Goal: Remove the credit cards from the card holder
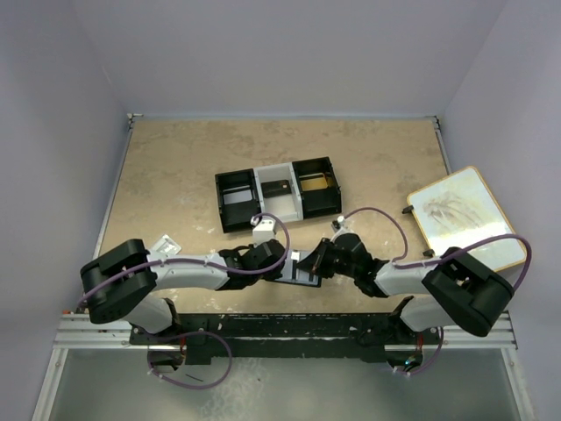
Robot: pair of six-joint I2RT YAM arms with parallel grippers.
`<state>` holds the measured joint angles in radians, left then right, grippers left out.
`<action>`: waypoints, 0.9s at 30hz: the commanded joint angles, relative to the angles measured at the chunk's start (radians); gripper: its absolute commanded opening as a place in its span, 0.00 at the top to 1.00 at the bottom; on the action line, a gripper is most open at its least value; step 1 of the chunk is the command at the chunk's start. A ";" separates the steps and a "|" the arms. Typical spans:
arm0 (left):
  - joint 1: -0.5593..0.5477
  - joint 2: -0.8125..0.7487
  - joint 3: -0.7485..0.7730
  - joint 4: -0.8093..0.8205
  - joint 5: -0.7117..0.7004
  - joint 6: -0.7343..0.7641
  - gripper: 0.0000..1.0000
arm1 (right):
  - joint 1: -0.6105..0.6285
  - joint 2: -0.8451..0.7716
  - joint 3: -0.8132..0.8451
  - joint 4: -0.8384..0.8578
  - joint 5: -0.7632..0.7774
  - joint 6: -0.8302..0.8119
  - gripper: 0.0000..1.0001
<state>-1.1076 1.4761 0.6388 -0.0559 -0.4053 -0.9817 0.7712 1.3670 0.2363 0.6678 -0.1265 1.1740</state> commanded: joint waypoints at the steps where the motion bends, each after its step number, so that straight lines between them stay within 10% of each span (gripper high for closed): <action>1: 0.002 -0.001 -0.034 -0.069 -0.046 -0.005 0.82 | -0.006 -0.002 0.011 0.081 -0.047 -0.041 0.91; 17: 0.002 -0.008 -0.033 -0.061 -0.029 0.005 0.86 | -0.006 0.158 0.036 0.261 -0.106 -0.008 0.81; 27: 0.002 -0.017 -0.035 -0.075 -0.049 -0.002 0.87 | -0.012 0.118 0.012 0.225 -0.076 -0.007 0.99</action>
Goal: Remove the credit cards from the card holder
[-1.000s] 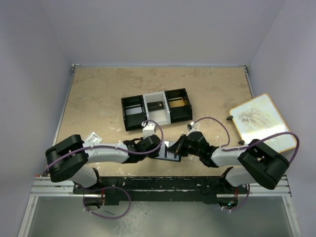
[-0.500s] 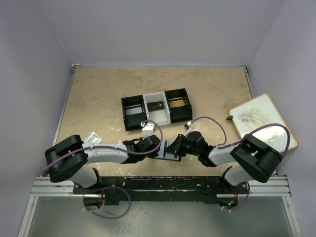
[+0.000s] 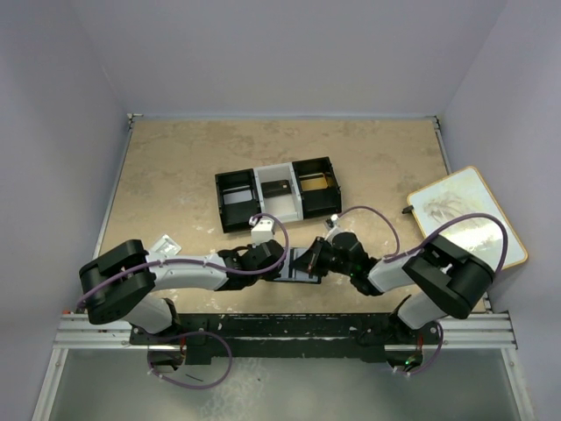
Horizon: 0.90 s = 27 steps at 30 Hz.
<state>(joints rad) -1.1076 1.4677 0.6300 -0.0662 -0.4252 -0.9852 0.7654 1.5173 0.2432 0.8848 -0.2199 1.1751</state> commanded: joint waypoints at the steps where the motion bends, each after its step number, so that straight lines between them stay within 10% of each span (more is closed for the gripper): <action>1: 0.002 -0.007 -0.028 -0.064 -0.030 0.002 0.87 | -0.009 -0.038 0.000 0.003 0.016 -0.007 1.00; 27: 0.001 -0.021 0.032 -0.015 0.013 0.030 0.82 | -0.057 -0.157 0.023 -0.203 -0.008 -0.114 0.98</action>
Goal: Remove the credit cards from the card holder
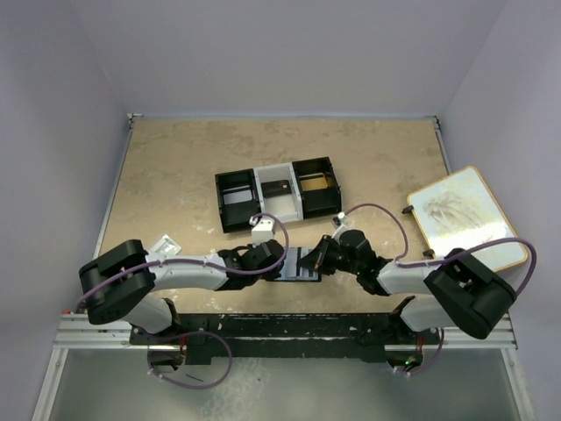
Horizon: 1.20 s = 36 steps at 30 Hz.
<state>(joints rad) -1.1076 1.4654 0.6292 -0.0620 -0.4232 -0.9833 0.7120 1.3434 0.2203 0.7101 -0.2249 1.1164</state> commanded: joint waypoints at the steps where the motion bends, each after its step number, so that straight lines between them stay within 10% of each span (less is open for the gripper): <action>1: 0.000 -0.022 0.047 -0.024 0.012 0.035 0.82 | -0.005 0.021 0.043 -0.022 -0.003 -0.048 0.98; 30: -0.017 0.133 0.140 -0.129 0.047 0.094 0.94 | -0.005 0.095 0.072 0.094 -0.034 -0.025 0.83; 36: -0.017 0.113 0.121 -0.127 0.032 0.079 0.95 | -0.004 0.075 0.071 0.075 -0.007 -0.020 1.00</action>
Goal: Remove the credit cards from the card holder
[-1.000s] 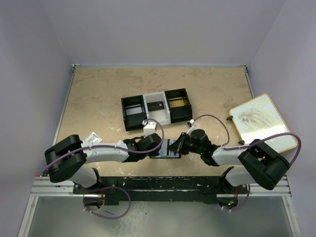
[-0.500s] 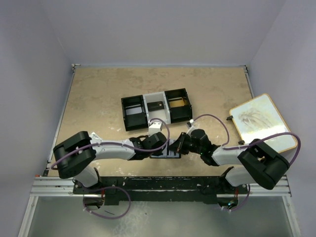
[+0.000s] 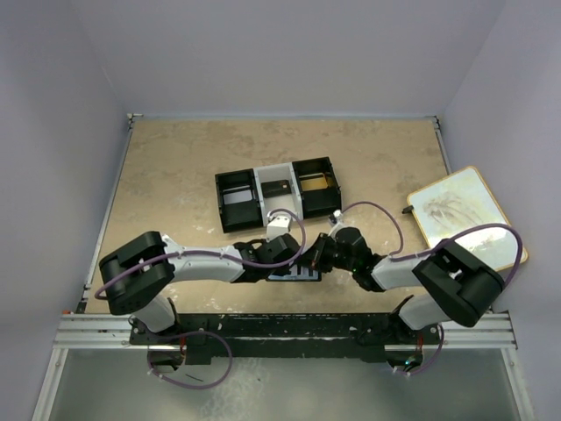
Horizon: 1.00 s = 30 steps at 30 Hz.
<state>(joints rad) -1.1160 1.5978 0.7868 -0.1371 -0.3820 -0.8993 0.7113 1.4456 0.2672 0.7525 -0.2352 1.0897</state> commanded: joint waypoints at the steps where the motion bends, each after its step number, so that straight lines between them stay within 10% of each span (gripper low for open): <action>1: -0.008 -0.023 -0.039 -0.053 -0.012 -0.005 0.95 | -0.004 -0.041 0.020 0.023 0.013 0.006 1.00; 14: -0.008 -0.249 -0.054 -0.172 -0.135 -0.023 0.89 | -0.006 -0.386 0.032 -0.366 0.186 -0.092 1.00; 30: 0.239 -0.576 0.102 -0.429 -0.157 0.305 0.23 | -0.006 -0.567 0.046 -0.247 0.133 -0.281 1.00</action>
<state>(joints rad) -0.9691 1.0969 0.8078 -0.5205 -0.5674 -0.7586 0.7101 0.8707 0.2817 0.3710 -0.0483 0.8806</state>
